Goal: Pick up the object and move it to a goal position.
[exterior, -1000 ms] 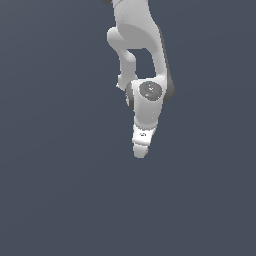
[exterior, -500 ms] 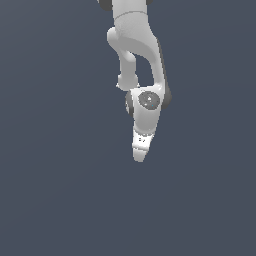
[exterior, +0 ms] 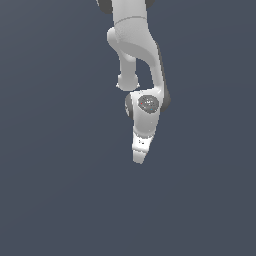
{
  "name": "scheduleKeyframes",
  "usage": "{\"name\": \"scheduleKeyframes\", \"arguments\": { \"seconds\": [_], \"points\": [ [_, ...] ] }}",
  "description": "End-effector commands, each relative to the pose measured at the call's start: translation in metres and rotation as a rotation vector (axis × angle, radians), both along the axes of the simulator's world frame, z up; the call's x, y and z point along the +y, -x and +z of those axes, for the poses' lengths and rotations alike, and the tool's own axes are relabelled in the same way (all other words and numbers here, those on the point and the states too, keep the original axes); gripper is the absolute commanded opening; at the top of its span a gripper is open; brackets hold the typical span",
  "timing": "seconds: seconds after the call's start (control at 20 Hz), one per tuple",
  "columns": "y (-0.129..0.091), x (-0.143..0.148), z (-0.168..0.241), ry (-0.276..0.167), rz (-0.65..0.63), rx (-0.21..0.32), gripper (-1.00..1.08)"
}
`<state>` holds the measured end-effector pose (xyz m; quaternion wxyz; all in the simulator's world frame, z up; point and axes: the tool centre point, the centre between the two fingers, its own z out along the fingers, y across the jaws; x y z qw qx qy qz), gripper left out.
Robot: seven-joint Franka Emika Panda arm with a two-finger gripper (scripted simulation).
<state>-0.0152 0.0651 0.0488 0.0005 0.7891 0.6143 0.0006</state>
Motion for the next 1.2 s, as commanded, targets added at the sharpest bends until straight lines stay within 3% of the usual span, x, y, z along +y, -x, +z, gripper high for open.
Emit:
{"name": "scheduleKeyframes", "arguments": {
  "seconds": [0.0, 0.35, 0.6, 0.85, 1.15],
  "points": [
    [0.001, 0.000, -0.001, 0.000, 0.000, 0.002, -1.00],
    [0.000, -0.002, 0.000, 0.000, 0.000, 0.000, -1.00],
    [0.006, -0.019, 0.002, 0.000, 0.000, 0.000, -1.00],
    [0.016, -0.056, 0.007, 0.000, 0.000, 0.000, -1.00],
    [0.033, -0.119, 0.014, 0.000, 0.000, 0.001, -1.00]
  ]
}}
